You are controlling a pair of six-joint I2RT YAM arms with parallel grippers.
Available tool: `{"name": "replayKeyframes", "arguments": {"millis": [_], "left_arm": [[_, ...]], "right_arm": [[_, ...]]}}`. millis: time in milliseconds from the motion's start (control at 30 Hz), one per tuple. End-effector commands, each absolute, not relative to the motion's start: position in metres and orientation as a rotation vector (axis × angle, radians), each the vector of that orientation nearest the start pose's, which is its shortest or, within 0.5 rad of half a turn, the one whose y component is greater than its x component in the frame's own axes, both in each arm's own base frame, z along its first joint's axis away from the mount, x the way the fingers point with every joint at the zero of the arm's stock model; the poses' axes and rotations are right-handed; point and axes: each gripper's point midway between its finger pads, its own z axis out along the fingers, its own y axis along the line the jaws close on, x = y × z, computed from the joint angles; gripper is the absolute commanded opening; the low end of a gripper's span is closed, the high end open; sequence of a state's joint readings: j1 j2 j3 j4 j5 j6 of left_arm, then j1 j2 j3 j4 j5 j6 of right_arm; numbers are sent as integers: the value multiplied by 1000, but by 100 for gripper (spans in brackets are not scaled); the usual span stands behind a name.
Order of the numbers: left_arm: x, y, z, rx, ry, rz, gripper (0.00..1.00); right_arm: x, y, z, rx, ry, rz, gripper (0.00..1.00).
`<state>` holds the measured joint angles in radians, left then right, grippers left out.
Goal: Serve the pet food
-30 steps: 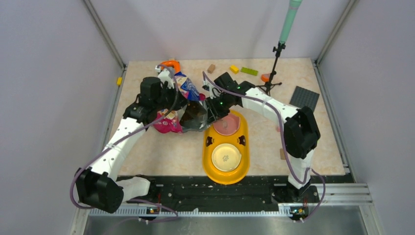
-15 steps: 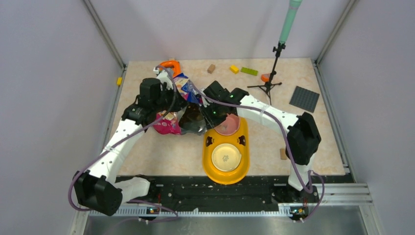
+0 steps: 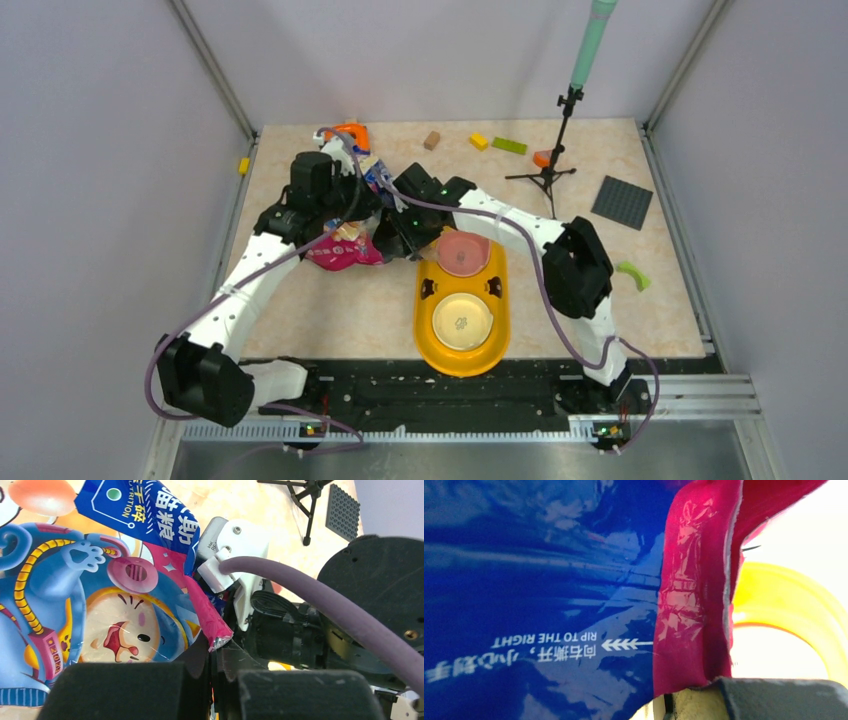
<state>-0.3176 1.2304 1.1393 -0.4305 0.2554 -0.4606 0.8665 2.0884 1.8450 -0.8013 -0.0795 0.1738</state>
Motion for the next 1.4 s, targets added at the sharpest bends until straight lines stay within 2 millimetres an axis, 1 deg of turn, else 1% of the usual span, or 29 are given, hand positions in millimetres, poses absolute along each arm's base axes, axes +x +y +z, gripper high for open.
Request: {"name": "replayKeyframes", "arguments": {"millis": [0,100,133,233,333,367,500,600,733,900,1067,1167,1233,1367], "left_arm": [[325,-208,311,106,1991,-952,0],[327,-204,315,110,1982,-919,0],[328,-202,315,108,1986,-905,0],[329,-198,314,103,2003,-875,0],[330,-192,312,86,2016,-862,0],[331,-189,312,72,2019,-855,0],[336,-176,309,23,2030,-827,0],[341,-168,310,1,2020,-819,0],[346,-163,311,-12,2011,-823,0],[352,-157,307,-40,2016,-812,0],[356,-150,309,-63,2003,-804,0],[358,-147,312,-69,1994,-808,0],[359,-146,312,-75,1992,-810,0],[363,-139,316,-81,1989,-791,0]], "right_arm": [[349,442,111,-831,2219,617,0],[355,452,117,-822,2106,674,0],[358,458,125,-819,2040,706,0],[355,467,134,-829,1944,778,0],[348,475,146,-878,1832,858,0],[343,477,151,-909,1769,882,0],[332,470,160,-903,1643,910,0],[330,467,163,-918,1627,905,0],[328,463,172,-918,1595,900,0],[332,456,183,-906,1565,850,0],[329,450,189,-961,1552,804,0],[326,441,193,-965,1553,773,0],[326,429,193,-948,1554,732,0],[319,416,191,-999,1560,681,0]]}}
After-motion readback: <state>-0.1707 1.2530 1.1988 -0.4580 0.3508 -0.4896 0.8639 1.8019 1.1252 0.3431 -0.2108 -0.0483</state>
